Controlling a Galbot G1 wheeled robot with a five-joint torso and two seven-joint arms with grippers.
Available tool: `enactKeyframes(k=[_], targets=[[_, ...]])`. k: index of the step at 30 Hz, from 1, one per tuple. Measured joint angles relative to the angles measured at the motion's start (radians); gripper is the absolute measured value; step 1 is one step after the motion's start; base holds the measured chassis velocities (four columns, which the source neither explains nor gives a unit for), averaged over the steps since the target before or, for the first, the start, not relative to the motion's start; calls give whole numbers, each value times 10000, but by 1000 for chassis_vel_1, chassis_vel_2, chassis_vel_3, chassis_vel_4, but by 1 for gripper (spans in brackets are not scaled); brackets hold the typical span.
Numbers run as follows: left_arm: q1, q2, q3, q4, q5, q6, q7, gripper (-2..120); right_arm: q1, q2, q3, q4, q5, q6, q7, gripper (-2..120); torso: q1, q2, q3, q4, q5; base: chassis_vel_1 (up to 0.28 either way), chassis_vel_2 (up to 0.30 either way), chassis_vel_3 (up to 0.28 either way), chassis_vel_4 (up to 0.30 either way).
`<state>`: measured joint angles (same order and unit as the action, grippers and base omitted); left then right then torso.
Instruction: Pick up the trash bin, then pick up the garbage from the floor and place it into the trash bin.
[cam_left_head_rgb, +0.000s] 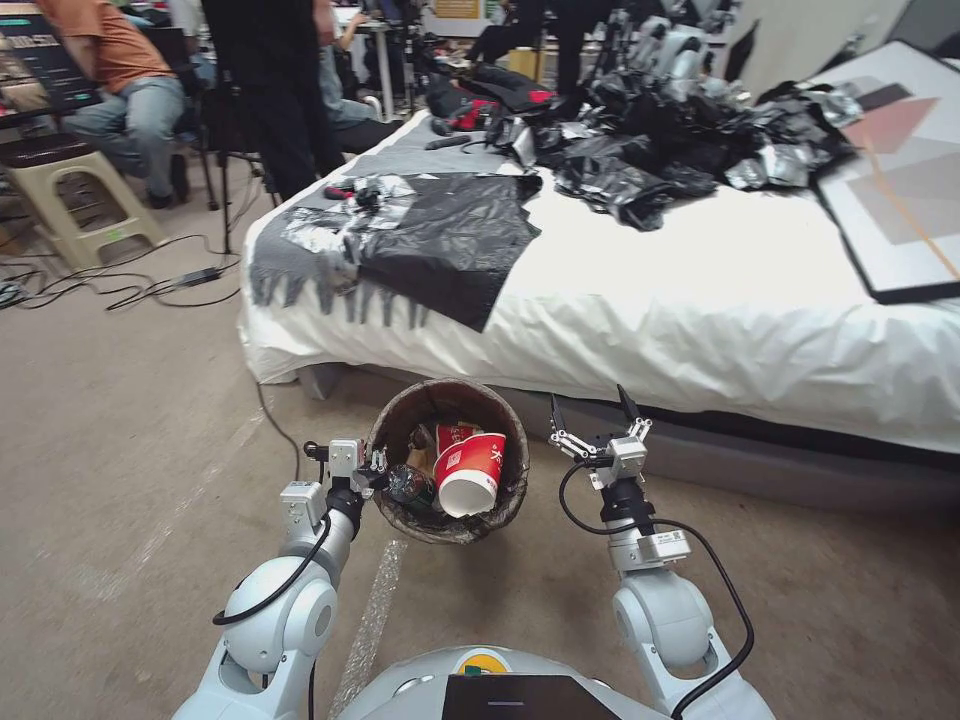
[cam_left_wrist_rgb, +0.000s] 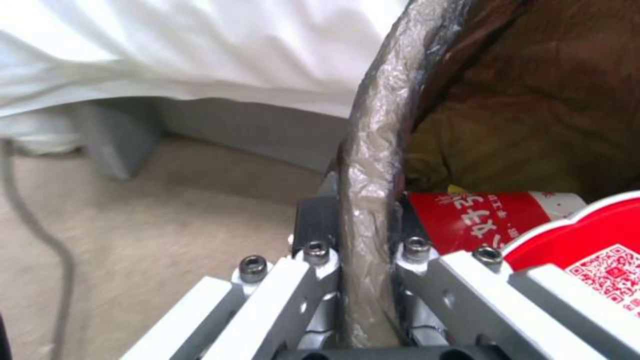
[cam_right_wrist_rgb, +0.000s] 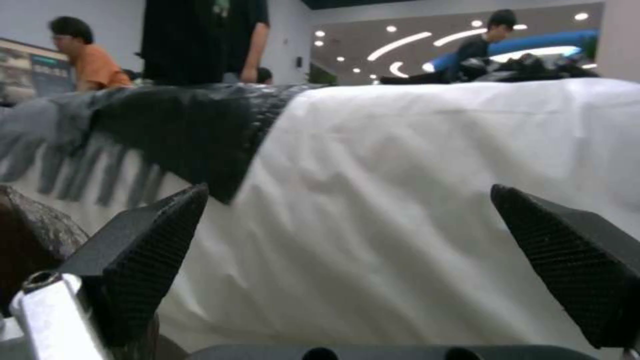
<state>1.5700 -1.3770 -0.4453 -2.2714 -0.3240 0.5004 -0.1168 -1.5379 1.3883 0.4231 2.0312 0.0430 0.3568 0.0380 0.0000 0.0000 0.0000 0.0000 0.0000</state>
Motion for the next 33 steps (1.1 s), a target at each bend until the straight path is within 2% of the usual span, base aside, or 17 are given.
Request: enactKeyframes(k=[33], targets=[[99, -6, -321, -150, -92, 127, -73, 3, 123, -63, -39, -130, 18, -12, -35, 100, 0, 0, 0, -2, -1, 124, 122, 125, 128]])
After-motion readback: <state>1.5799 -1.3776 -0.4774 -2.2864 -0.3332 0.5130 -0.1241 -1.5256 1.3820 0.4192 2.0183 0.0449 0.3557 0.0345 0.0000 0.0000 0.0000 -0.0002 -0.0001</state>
